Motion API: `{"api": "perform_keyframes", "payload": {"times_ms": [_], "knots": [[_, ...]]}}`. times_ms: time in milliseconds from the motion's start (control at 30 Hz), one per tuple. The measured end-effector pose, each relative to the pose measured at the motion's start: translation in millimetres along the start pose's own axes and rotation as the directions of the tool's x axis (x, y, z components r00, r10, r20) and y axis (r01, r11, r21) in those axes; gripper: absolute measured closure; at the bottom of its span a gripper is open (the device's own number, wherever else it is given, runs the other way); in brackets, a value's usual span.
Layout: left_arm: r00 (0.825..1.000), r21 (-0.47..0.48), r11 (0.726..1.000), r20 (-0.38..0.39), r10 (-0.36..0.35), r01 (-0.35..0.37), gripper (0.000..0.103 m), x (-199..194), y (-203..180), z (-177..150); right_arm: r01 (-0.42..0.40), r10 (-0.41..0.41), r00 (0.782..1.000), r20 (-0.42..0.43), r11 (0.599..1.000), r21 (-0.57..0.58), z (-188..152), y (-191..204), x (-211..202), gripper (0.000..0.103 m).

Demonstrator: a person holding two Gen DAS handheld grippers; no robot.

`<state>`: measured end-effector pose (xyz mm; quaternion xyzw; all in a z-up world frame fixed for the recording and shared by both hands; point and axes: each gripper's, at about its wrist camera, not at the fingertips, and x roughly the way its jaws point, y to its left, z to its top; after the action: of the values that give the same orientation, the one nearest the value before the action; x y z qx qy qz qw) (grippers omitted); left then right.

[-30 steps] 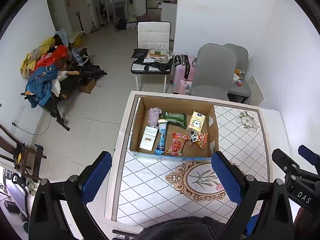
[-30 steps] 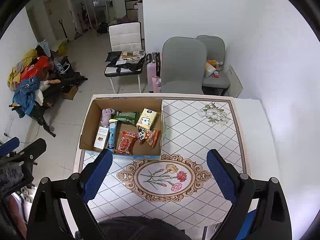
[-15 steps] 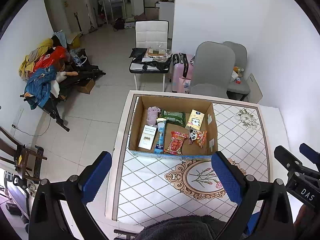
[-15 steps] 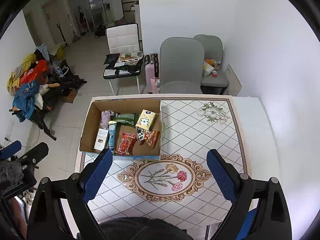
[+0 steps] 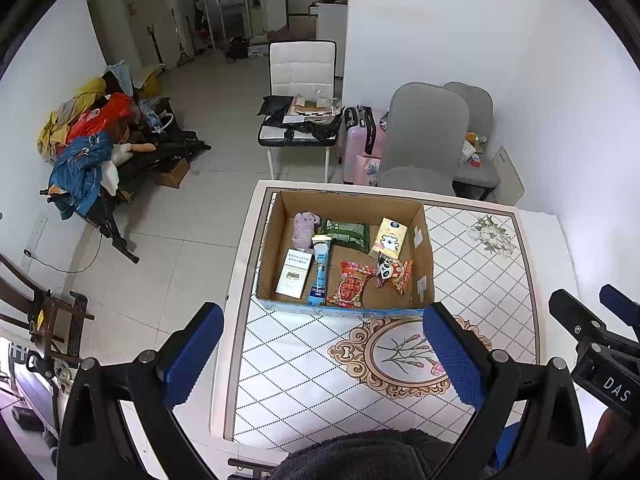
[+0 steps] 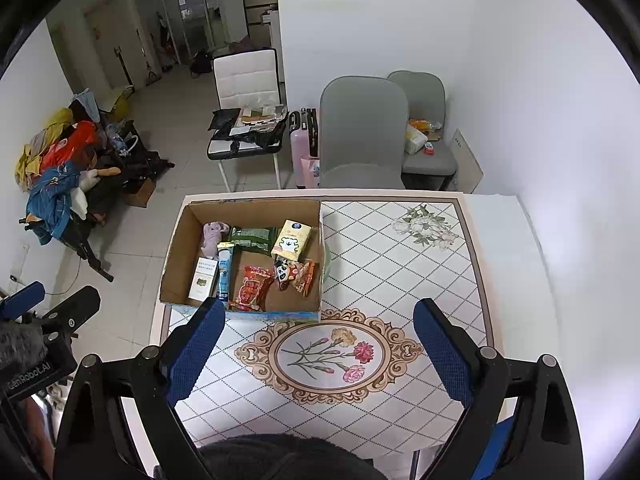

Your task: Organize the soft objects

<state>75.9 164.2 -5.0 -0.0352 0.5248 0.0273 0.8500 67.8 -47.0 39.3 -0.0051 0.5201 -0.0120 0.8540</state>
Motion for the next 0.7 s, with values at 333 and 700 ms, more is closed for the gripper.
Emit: {"api": "perform_keyframes", "payload": {"times_ms": [333, 700], "knots": [[1.000, 0.001, 1.000, 0.001, 0.002, -0.002, 0.001, -2.6, 1.9, -0.6, 0.000, 0.000, 1.000, 0.002, 1.000, 0.004, -1.6, -1.5, -0.8, 0.006], [1.000, 0.002, 1.000, 0.003, 0.001, -0.001, 0.001, -4.0, 1.9, -0.1, -0.001, 0.001, 1.000, 0.006, 1.000, 0.005, -0.8, -1.3, -3.3, 0.006]]}}
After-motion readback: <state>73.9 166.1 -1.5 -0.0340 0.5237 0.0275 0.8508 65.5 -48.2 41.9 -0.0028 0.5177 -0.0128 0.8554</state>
